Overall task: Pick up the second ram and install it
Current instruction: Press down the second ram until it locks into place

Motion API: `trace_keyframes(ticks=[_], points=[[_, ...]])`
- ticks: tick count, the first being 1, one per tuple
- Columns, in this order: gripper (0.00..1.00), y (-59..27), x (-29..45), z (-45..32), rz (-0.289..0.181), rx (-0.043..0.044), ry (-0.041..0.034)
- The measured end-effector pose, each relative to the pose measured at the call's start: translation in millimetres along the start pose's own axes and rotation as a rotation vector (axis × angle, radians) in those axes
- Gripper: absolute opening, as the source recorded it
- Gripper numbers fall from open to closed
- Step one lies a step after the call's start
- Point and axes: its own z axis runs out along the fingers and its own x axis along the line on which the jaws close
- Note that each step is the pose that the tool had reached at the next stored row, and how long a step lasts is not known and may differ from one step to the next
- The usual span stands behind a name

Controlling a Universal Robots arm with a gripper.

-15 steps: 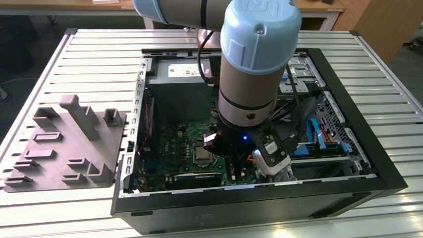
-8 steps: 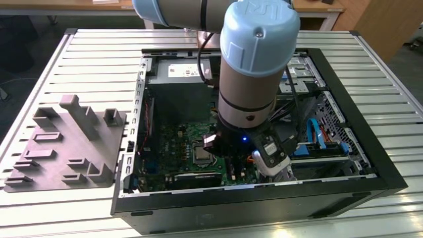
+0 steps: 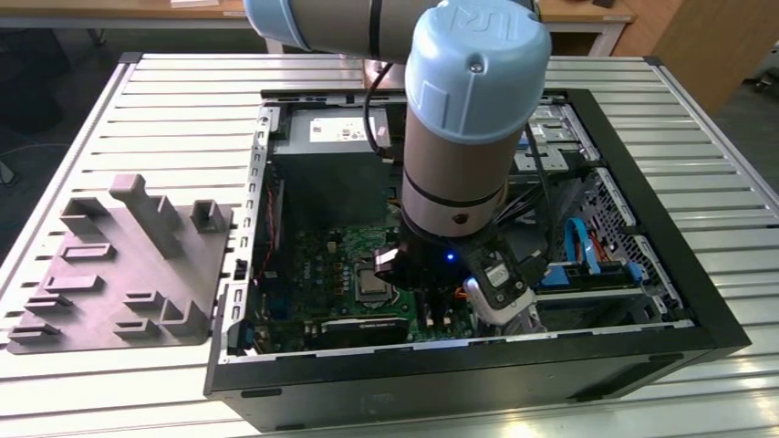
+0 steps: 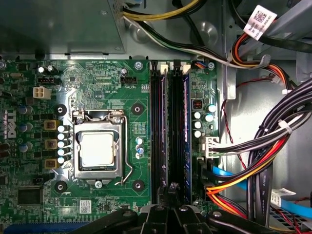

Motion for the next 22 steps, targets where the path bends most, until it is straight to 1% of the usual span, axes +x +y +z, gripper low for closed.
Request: trace_keyframes(ticks=[5,7,10,14,15,19,22], points=[[0.1,0.0,0.0,0.4,0.0,-0.0003,-0.0001],[0.1,0.4,-0.2,-1.9,0.0,-0.003,-0.0009],[0.1,0.6,-0.7,-15.7,0.0,-0.0004,-0.0001],[0.1,1.1,-1.4,-33.5,0.0,-0.0004,-0.0001],[0.1,1.2,-1.5,-37.1,0.0,-0.0003,-0.0001],[0.1,2.9,-1.6,-37.4,0.0,-0.0005,-0.0002],[0.1,10.4,-1.3,-36.7,0.0,-0.0004,-0.0003]])
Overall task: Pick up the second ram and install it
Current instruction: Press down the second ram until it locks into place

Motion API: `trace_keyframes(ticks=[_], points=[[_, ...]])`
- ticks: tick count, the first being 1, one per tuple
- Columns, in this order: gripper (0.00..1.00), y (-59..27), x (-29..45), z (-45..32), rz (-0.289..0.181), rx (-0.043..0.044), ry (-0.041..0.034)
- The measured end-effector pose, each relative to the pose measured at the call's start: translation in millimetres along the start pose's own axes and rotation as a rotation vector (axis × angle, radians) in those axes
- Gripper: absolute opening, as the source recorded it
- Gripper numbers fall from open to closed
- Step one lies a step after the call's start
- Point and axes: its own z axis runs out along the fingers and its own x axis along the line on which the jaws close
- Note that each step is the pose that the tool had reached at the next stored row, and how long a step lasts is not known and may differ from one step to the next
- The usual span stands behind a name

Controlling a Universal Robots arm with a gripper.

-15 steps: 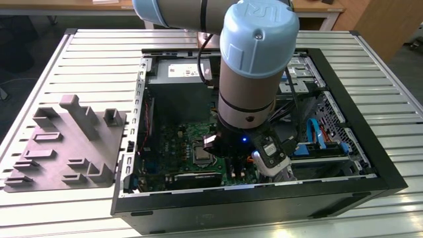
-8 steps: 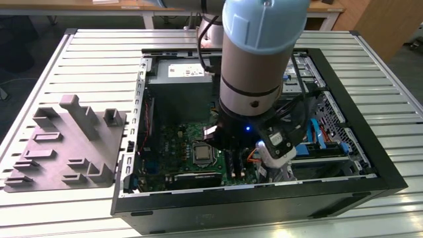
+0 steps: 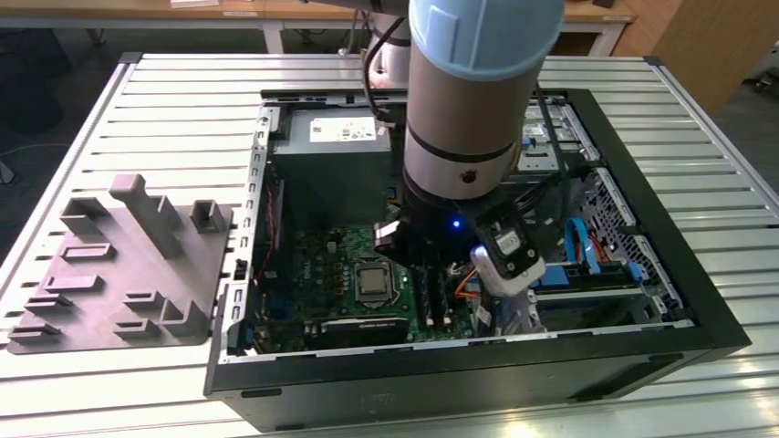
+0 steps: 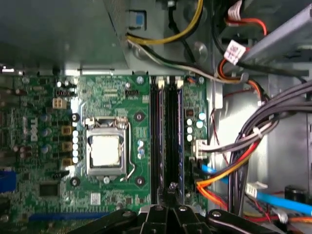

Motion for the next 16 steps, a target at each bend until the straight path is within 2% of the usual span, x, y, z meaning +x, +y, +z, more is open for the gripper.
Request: trace_keyframes(ticks=[8,13,16], points=[[0.1,24.4,0.6,1.0,0.0,0.0,-0.0001],[0.1,26.1,0.4,-4.1,0.0,0.0,-0.0001],[0.1,26.1,0.4,-4.3,0.0,0.0,-0.0001]])
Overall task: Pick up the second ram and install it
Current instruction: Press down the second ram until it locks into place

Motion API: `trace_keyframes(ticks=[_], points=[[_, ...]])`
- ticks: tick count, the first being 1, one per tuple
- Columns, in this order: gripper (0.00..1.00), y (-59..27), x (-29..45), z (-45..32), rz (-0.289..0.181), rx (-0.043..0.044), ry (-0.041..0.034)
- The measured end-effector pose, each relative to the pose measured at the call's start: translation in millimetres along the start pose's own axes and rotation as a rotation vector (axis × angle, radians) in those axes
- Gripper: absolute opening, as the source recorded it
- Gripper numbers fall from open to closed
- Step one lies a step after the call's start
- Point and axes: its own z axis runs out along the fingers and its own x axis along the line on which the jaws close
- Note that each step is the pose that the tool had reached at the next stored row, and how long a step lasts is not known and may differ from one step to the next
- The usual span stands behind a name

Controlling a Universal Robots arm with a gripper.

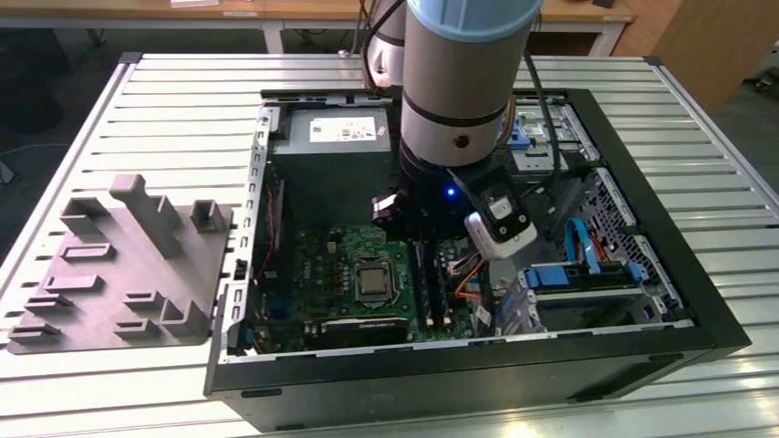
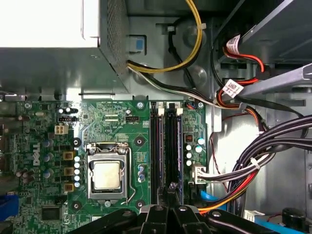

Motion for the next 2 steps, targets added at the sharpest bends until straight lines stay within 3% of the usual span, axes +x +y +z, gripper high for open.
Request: trace_keyframes(ticks=[2], points=[[0.1,0.0,0.0,0.0,0.0,0.0,0.0]])
